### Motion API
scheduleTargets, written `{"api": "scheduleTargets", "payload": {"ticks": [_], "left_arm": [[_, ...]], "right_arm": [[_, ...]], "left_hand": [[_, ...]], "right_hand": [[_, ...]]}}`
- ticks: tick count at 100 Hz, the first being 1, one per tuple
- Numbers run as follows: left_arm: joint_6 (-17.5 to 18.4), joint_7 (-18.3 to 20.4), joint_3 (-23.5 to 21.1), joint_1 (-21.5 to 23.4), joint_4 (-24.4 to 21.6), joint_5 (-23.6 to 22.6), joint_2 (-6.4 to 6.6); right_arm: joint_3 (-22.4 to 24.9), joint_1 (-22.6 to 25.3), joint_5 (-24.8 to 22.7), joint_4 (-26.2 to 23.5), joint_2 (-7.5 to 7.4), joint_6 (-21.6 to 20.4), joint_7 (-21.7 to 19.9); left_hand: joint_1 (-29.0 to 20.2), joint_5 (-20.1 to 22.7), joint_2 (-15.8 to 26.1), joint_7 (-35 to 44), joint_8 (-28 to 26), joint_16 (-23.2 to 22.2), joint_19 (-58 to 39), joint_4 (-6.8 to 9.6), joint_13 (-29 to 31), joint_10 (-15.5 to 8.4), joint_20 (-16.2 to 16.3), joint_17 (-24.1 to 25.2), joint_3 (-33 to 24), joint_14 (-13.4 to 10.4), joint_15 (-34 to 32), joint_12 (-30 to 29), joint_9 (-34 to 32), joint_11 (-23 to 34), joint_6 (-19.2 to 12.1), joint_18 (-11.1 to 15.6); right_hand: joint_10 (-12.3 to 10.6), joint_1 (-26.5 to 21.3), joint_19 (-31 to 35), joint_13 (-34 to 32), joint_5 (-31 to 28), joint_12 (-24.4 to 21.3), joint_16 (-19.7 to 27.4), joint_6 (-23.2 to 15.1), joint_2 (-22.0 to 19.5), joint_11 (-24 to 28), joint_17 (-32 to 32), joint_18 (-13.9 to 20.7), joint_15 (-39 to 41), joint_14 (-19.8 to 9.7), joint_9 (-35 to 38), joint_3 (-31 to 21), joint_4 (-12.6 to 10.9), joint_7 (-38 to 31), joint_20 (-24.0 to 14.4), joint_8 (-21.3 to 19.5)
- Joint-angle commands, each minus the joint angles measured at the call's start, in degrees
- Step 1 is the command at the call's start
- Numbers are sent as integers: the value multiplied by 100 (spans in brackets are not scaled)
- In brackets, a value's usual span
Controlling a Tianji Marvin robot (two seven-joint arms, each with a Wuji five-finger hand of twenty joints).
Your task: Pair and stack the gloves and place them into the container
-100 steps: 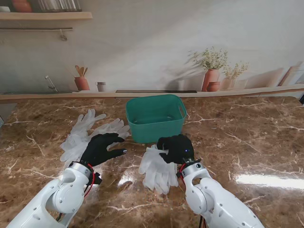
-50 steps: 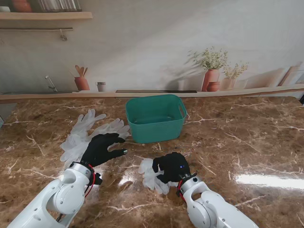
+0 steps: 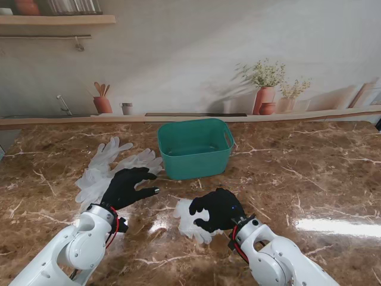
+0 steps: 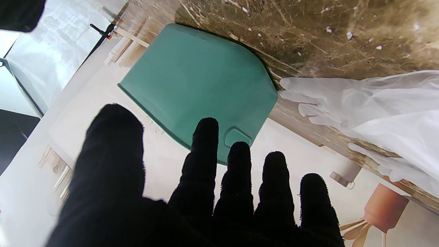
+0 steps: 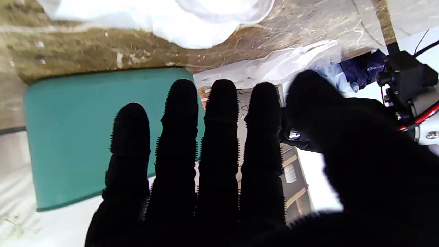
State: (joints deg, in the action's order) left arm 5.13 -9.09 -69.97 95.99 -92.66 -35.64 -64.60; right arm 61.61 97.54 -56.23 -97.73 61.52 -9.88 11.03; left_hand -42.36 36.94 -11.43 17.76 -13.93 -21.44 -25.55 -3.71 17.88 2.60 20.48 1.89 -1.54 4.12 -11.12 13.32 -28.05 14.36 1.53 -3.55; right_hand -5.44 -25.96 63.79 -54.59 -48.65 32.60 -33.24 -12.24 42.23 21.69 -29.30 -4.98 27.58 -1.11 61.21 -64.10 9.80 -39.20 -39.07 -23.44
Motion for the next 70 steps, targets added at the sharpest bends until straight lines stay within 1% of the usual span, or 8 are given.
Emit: {"api": "scheduleTargets", "payload": {"ticks": [1,5,16,21,29,40,55,70], "left_arm": [[9,-16,-19,54,-39,-28,5],[7,-19,-36,67,-54,-40,6],[8,-9,-78,99,-90,-61,11],[16,-5,-92,107,-99,-71,13],[32,-11,-115,124,-112,-81,13],[48,-3,-160,161,-142,-100,19],[84,21,-226,212,-176,-135,29],[77,55,-259,248,-210,-136,35]], "right_arm": [[-25,-218,-99,-5,-23,-40,-158],[-77,-350,-138,56,-30,-98,-162],[-297,-759,-102,308,-43,-335,-244],[-409,-945,-107,429,-49,-413,-268],[-600,-1278,-9,710,-35,-624,-245],[-875,-1713,33,1095,-39,-751,-283],[-1305,-2220,-80,1658,-73,-967,-235],[-1678,-2533,-50,2067,-57,-913,-135]], "left_hand": [[-55,86,176,53,-28,69,198,129,-59,-94,49,42,227,-261,218,-82,19,-106,-163,34],[-60,88,171,53,-28,68,196,129,-58,-90,52,41,225,-263,217,-82,20,-106,-164,35],[-61,86,172,51,-29,66,195,128,-60,-108,56,39,225,-266,216,-81,13,-103,-162,33],[-68,90,168,53,-30,65,190,129,-53,-111,60,39,222,-270,214,-80,11,-102,-161,36],[-74,93,160,55,-32,64,186,129,-48,-109,63,37,221,-278,212,-78,4,-98,-162,29],[-81,97,153,57,-33,63,182,128,-43,-106,63,38,220,-275,210,-78,5,-99,-163,32],[-97,92,145,61,-34,65,189,127,-43,-114,57,43,217,-286,214,-77,5,-99,-168,46],[-111,86,153,61,-32,66,210,126,-40,-120,46,51,212,-288,216,-77,5,-98,-150,49]], "right_hand": [[-105,-482,-232,7,187,220,171,-93,122,-184,-38,139,-204,-180,-32,-668,199,-176,216,244],[-121,-815,-374,5,107,247,231,-82,71,-268,-61,195,-300,-219,-24,-849,235,-46,312,234],[-196,-2032,-807,-45,-202,-112,46,35,-277,-329,-279,518,-734,-282,-115,-1055,234,1002,1107,-640],[-237,-2121,-663,-85,-207,-340,141,-8,-216,-276,-319,554,-781,-340,-127,-1189,234,1054,1848,-678],[-268,-2091,-643,-158,-211,-452,243,-53,-26,-288,-439,599,-845,-365,-108,-1250,204,1053,2173,-654],[-241,-1893,-748,-149,-100,-376,279,-9,278,-317,-530,668,-899,-348,-168,-887,217,1120,1896,-561],[-258,-1326,-1051,72,264,-677,727,29,480,-451,-422,597,-1005,-459,-474,-869,-258,1403,1382,-282],[-306,-1196,-878,418,890,-1057,824,-117,768,-751,-284,467,-1108,-509,-1095,-651,-233,1913,971,79]]}}
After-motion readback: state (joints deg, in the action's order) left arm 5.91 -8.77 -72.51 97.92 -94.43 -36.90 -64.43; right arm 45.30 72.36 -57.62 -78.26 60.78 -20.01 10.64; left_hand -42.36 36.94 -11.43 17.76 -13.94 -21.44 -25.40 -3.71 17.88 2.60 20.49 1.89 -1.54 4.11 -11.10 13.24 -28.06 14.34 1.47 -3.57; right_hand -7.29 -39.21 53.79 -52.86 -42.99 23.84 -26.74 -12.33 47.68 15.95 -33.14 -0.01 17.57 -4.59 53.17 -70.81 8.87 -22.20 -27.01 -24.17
